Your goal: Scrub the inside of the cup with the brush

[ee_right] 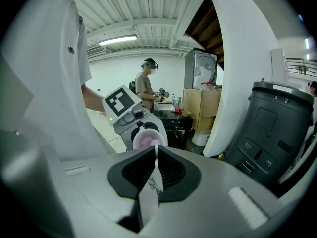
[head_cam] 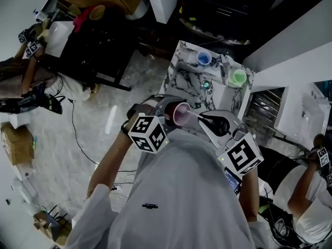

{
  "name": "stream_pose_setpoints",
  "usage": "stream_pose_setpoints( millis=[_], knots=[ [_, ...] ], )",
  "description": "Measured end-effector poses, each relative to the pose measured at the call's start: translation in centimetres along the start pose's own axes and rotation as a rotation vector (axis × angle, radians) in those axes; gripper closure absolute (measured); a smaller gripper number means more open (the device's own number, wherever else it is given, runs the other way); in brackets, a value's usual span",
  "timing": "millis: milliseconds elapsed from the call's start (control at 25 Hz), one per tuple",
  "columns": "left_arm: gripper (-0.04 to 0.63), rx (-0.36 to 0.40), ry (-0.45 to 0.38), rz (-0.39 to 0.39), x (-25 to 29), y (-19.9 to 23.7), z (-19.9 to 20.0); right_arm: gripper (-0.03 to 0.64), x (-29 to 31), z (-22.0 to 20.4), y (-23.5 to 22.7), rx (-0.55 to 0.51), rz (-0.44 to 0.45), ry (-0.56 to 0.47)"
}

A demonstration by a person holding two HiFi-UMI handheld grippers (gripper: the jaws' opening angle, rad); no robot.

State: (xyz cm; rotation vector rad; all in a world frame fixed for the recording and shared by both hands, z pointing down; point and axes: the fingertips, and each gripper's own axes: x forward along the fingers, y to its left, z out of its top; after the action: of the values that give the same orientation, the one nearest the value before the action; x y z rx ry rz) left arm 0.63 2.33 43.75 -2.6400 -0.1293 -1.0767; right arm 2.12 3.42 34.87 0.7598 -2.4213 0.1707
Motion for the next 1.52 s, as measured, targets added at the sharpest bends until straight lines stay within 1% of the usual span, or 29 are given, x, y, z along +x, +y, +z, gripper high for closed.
stream_pose_setpoints(
  millis=[160,280,440,600,760,960,1120,1280,1360,1520],
  knots=[
    [0.324,0.005,0.005,0.012,-0.5,0.7,-0.2,0.591,0.4,-0.8,-0.5,0.046,-0.006,-0.008],
    [0.324,0.011,0.011,0.02,-0.7,1.2,-0.3,0.592,0.3,-1.3,-0.2,0.077,0.016,-0.002],
    [0.324,0.01,0.012,0.021,-0.6,1.7,-0.5,0.592,0.4,-1.6,0.6,0.122,0.038,-0.02],
    [0.324,0.003,0.007,0.027,-0.3,2.0,-0.5,0.592,0.7,-1.1,1.3,0.093,0.081,-0.004],
    [0.324,-0.007,0.003,0.023,0.6,2.1,-0.4,0.592,0.9,-0.3,1.5,0.085,0.106,-0.039],
    [0.324,-0.001,0.007,0.016,0.8,2.3,-0.2,0.592,1.5,1.0,0.5,0.066,0.083,-0.081],
    [0.324,0.008,0.012,0.007,0.9,2.0,-0.1,0.592,1.5,2.1,-1.5,0.073,0.02,-0.112],
    [0.324,-0.01,0.001,0.005,0.4,2.0,0.0,0.592,1.8,1.4,-2.3,0.043,-0.012,-0.051],
    [0.324,-0.018,-0.003,0.011,0.2,2.3,0.0,0.592,2.3,0.6,-2.3,0.059,-0.019,-0.032],
    [0.324,-0.021,0.003,0.017,0.2,2.6,-0.2,0.592,2.6,-0.8,-1.6,0.09,0.009,0.005]
  ],
)
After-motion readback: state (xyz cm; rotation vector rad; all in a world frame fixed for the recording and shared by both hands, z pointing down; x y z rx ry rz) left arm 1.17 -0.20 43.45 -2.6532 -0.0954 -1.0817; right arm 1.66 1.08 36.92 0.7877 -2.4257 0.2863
